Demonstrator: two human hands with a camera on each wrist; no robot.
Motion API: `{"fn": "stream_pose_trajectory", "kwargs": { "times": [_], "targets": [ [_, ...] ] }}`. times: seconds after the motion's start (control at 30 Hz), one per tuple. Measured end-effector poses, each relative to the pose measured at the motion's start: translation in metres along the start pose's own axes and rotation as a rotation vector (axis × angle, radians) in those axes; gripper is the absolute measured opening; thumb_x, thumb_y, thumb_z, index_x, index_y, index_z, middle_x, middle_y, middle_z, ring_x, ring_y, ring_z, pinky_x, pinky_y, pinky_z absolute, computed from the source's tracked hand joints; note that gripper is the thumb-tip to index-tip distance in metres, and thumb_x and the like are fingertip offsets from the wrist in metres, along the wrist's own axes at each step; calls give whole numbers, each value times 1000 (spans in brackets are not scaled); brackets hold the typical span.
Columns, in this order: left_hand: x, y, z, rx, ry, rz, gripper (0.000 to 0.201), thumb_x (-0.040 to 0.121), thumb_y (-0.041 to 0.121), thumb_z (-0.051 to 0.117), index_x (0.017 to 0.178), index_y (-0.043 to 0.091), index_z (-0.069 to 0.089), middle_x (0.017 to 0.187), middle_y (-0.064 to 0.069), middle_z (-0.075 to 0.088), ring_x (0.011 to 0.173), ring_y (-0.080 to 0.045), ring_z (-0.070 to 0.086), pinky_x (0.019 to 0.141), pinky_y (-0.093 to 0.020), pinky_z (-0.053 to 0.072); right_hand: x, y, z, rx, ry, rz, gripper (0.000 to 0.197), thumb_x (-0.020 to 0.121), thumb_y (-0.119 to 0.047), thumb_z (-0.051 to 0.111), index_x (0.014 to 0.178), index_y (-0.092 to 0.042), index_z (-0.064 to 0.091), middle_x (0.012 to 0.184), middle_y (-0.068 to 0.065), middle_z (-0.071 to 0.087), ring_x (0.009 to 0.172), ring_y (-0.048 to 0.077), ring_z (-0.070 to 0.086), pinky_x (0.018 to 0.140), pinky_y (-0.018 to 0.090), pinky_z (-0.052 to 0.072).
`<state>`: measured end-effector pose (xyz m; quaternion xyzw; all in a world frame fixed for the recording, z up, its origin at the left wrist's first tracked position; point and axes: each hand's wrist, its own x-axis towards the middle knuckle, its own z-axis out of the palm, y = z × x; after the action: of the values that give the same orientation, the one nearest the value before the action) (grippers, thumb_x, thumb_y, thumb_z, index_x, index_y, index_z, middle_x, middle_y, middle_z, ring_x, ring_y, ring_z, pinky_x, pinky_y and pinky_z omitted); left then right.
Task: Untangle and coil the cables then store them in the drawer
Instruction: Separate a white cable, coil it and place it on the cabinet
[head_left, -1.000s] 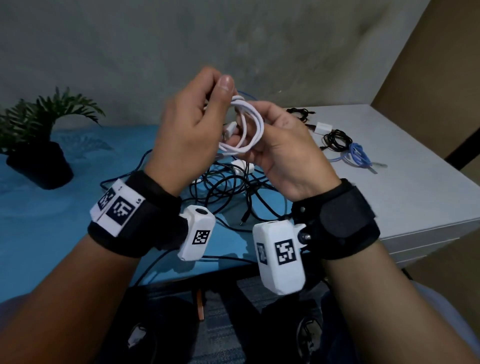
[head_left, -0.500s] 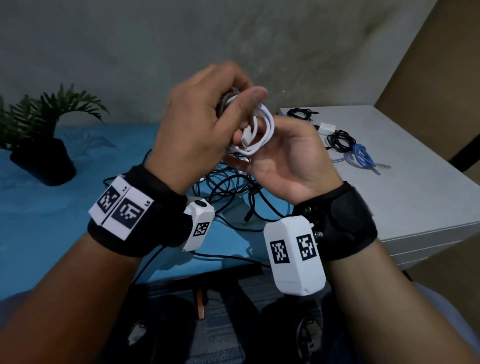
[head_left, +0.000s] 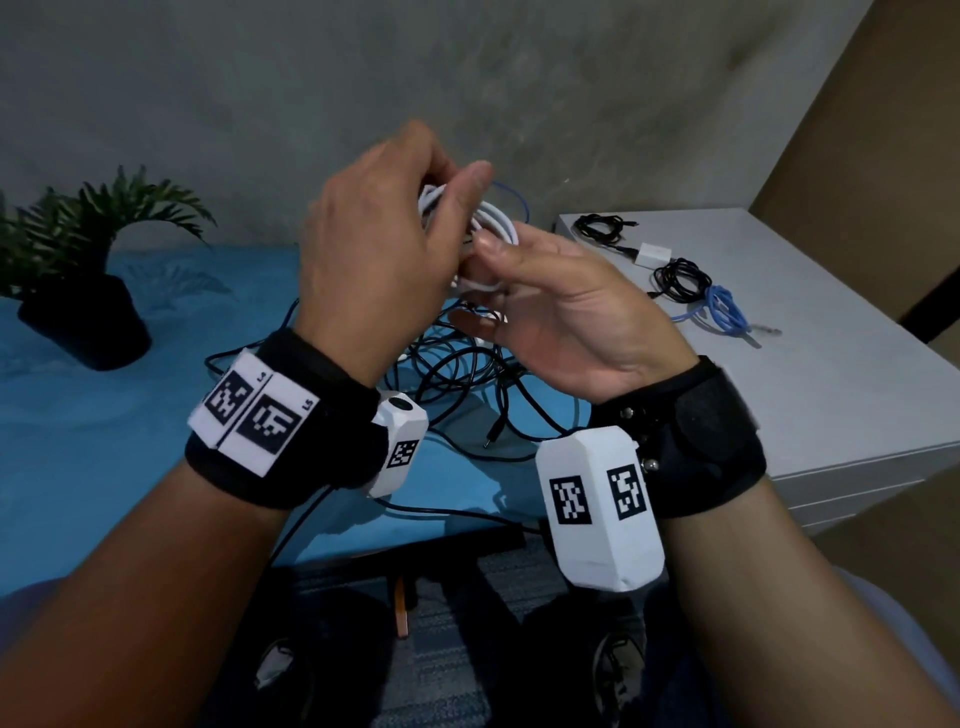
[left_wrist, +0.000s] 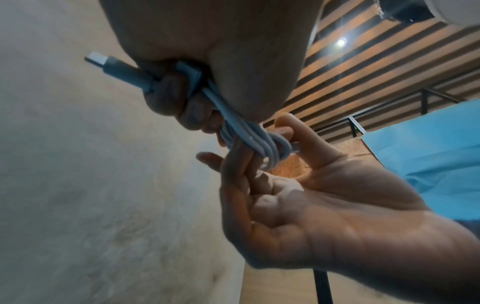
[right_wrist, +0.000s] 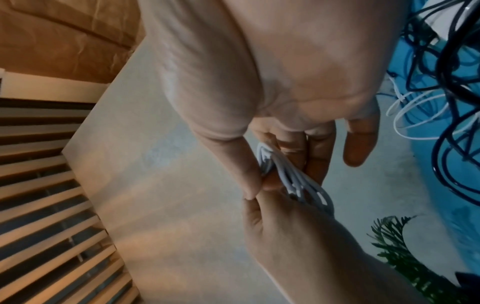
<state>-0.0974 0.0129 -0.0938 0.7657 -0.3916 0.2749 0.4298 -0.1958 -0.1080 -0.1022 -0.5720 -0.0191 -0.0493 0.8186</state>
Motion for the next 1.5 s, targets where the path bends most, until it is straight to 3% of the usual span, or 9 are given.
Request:
{"fn": "stream_pose_trajectory", "kwargs": {
  "times": [0.13,0.27,0.43,0.53,0.77,0.93,1.1,1.33,1.5],
  "targets": [
    [9,-12,-4,-159,-103,-55,29,102,40,53,93,15,64,67,14,53,61,0,48,60,-18,34,0,-2,-2,-80,24,-44,40,99,1,51,139,-6,50,98,-1,72,99,13,65,91,33,48],
    [13,-16,-10,-188,-257,4,25,98,46,59,94,23,70,77,10,65,71,0,57,68,-21,44,1,-4,1,-250,99,-100,56,97,10,49,151,-3,39,120,7,70,109,17,67,93,32,54],
    [10,-16,-8,-39,-223,-8,29,98,46,60,91,19,64,70,9,58,64,-8,47,61,-21,28,6,6,8,-525,210,-120,66,99,-7,55,159,-13,26,130,17,66,111,30,70,100,45,55],
    [8,-15,-3,-10,-159,-52,29,99,41,58,90,14,64,64,12,48,65,-10,45,63,-21,25,6,13,12,-845,236,-223,65,94,-32,62,153,-24,38,118,0,73,94,19,75,92,50,56],
    [5,-11,0,60,-98,-103,31,96,41,58,79,15,61,68,1,55,68,-23,52,63,-28,28,-3,3,11,-1143,224,-230,38,106,-29,47,143,-22,52,99,5,73,67,5,73,74,41,59],
    [2,-14,6,75,-96,-107,33,96,41,57,80,12,61,70,-3,61,71,-29,57,64,-32,31,0,6,9,-1135,342,-240,35,100,-34,59,135,-28,59,96,-4,73,79,9,71,83,39,56],
    [2,-16,10,-26,-94,-200,28,96,41,59,80,19,59,71,6,60,69,-14,53,63,-24,30,3,9,6,-1005,457,-271,26,91,-30,75,105,-23,55,92,-5,69,63,11,69,65,36,57],
    [2,-22,17,-398,-101,-400,27,91,40,67,84,14,66,61,11,63,56,-6,54,58,-31,45,4,10,0,-940,423,-316,21,90,-24,76,98,-18,57,95,-5,70,63,16,73,69,51,58],
    [3,-22,15,-381,-134,-316,16,95,35,64,92,21,69,69,7,68,60,-4,59,62,-27,47,3,9,-2,-957,430,-347,17,96,-25,68,91,-11,60,88,-5,71,63,15,71,66,44,58]
  ]
}}
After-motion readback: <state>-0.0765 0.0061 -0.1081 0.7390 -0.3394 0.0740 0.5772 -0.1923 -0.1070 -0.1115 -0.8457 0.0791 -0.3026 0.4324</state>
